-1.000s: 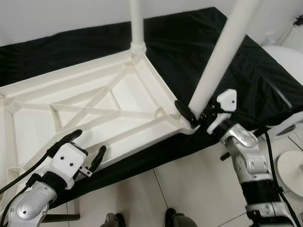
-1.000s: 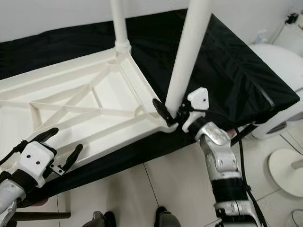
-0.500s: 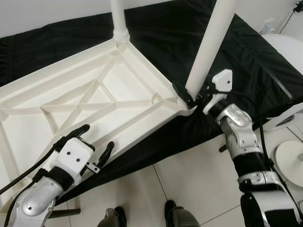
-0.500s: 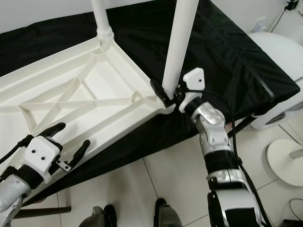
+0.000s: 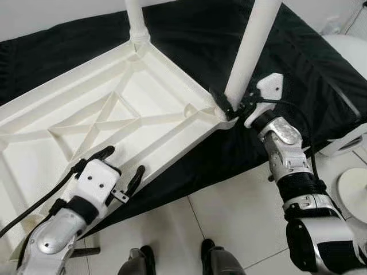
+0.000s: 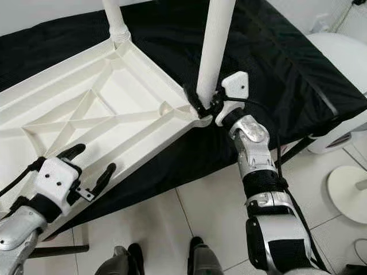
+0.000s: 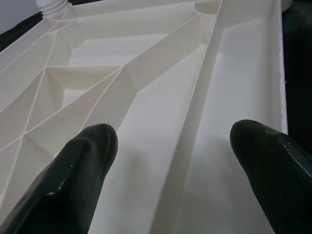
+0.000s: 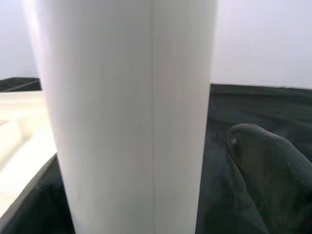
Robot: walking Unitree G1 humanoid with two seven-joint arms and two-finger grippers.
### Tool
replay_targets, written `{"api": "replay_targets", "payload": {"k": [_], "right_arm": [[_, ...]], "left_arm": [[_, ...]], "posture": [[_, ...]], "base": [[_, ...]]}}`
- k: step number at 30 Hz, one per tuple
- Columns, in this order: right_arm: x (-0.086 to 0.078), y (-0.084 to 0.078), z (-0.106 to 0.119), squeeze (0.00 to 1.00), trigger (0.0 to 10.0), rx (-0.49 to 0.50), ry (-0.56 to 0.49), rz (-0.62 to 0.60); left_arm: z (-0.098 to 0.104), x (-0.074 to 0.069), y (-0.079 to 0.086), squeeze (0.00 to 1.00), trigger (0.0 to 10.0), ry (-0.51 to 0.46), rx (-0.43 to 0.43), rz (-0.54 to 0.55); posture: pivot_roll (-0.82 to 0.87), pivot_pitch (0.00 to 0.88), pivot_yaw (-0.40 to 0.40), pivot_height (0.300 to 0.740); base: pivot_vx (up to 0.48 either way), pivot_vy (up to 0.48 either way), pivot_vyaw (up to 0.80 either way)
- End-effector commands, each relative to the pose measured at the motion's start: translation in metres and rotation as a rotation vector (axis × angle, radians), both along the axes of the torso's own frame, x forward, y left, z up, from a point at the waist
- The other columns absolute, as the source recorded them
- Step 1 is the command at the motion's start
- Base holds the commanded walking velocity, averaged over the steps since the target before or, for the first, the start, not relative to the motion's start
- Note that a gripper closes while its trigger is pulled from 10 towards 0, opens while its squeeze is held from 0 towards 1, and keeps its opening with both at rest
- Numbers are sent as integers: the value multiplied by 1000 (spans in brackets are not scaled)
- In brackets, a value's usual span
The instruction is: Building children table
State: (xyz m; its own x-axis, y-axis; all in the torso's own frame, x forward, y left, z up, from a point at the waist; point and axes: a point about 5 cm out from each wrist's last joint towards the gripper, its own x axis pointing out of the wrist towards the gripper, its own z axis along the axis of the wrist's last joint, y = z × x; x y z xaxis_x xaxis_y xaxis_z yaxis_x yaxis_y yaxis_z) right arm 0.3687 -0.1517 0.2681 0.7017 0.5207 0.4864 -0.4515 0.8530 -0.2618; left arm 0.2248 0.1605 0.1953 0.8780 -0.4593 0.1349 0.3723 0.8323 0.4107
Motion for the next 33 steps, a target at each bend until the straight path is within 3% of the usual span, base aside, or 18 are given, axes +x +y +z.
{"api": "replay_targets", "payload": {"k": [1,2,4,8,14,19,27,30,33], "right_arm": [[-7,-2,1,0,10000,33,-24,-3],[-7,-2,1,0,10000,33,-24,-3],[-24,-10,-5,0,10000,62,-37,-43],[-31,-11,-11,0,10000,66,-26,-49],[-67,-12,-39,0,10000,75,38,-79],[-84,-10,-45,0,10000,96,74,-85],[-90,-7,-47,0,10000,81,110,-35],[-87,-4,-50,0,10000,14,186,124],[-81,-5,-48,0,10000,-12,204,163]], "left_arm": [[0,5,1,0,10000,1,-26,42],[0,5,1,0,10000,1,-26,42],[6,16,-6,0,10000,-21,-69,53],[7,19,-8,0,10000,-21,-81,45],[22,40,-4,0,10000,-59,-161,58],[33,54,3,0,10000,-97,-170,77],[37,58,7,0,10000,-114,-156,86],[37,55,5,0,10000,-116,-139,74],[35,51,2,0,10000,-105,-134,60]], "posture": [[2,303,53,740],[2,303,53,740],[-24,271,53,740],[-28,263,52,740],[-63,193,50,740],[-73,166,46,740],[-79,149,41,740],[-66,161,22,740],[-58,172,16,740]], "base": [[0,0,0],[0,0,0],[0,0,0],[0,0,0],[0,0,0],[0,0,0],[0,0,0],[0,0,0],[0,0,0]]}}
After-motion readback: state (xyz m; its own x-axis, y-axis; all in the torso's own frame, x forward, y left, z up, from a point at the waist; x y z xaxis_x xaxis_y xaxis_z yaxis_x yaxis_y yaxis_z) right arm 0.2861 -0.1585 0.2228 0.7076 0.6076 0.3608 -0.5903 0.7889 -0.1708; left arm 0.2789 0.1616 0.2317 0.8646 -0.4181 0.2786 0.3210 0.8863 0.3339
